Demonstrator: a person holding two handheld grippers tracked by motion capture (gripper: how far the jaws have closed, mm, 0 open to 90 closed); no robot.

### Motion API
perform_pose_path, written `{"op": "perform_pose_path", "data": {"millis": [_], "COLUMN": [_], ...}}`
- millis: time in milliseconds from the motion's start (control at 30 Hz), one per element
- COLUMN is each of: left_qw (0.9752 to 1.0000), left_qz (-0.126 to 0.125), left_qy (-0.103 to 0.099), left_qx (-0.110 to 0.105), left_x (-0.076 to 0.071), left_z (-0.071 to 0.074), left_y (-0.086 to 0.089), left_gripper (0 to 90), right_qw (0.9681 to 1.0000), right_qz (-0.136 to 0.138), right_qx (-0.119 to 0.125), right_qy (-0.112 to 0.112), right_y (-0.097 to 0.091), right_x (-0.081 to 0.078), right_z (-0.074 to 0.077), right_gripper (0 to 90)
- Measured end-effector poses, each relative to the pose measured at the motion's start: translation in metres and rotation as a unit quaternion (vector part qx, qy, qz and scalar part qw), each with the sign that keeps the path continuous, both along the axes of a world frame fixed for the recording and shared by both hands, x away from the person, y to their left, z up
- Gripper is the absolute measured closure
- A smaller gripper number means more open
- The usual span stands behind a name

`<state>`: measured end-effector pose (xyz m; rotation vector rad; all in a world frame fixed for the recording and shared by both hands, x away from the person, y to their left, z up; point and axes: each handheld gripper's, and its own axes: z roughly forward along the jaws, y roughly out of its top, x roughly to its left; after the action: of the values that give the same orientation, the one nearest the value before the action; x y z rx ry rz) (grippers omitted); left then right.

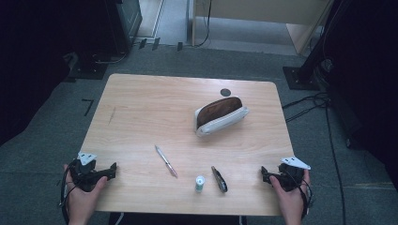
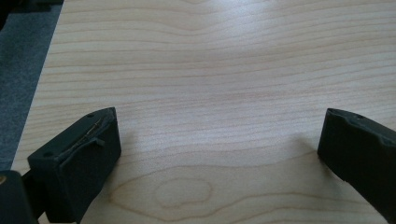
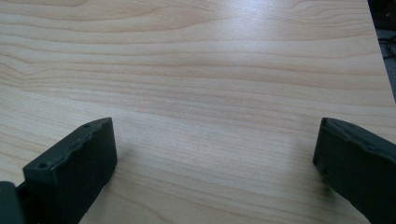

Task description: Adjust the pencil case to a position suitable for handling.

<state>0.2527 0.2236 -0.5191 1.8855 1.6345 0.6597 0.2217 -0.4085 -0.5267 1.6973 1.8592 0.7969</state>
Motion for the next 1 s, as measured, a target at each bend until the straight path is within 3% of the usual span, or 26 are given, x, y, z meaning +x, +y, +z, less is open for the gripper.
{"op": "perform_pose_path", "data": {"millis": [133,233,300,500,567,733,767,867,1000], "left_qw": [1.0,1.0,1.0,1.0,1.0,1.0,1.0,1.0,1.0], "left_qz": [0.0,0.0,0.0,0.0,0.0,-0.004,-0.005,-0.004,-0.005], "left_qy": [0.0,0.0,0.0,0.0,0.0,0.002,0.001,0.001,0.001], "left_qx": [0.0,0.0,0.0,0.0,0.0,0.002,0.002,0.002,0.001], "left_x": [0.0,0.0,0.0,0.0,0.0,0.0,0.0,0.0,0.0], "left_z": [0.0,0.0,0.0,0.0,0.0,0.0,0.0,0.0,0.0], "left_y": [0.0,0.0,0.0,0.0,0.0,0.0,0.0,0.0,0.0], "left_gripper": [0.0,0.0,0.0,0.0,0.0,0.0,0.0,0.0,0.0], "right_qw": [1.0,0.9999,0.9998,0.9995,0.9988,0.9981,0.9981,0.998,0.9969], "right_qz": [-0.006,-0.014,-0.011,-0.009,-0.005,-0.003,0.0,-0.003,-0.002], "right_qx": [0.004,0.002,0.013,0.007,0.016,0.025,0.024,0.017,0.034], "right_qy": [-0.003,-0.009,-0.008,-0.029,-0.045,-0.055,-0.057,-0.061,-0.071], "right_y": [0.001,0.001,0.001,0.013,0.022,0.033,0.042,0.05,0.07], "right_x": [-0.001,-0.004,-0.004,-0.004,-0.004,0.001,0.007,0.013,0.03], "right_z": [0.0,0.001,0.004,0.02,0.036,0.053,0.063,0.071,0.091], "right_gripper": [0.6,6.0,5.6,5.2,5.0,4.5,4.1,3.3,2.7]}}
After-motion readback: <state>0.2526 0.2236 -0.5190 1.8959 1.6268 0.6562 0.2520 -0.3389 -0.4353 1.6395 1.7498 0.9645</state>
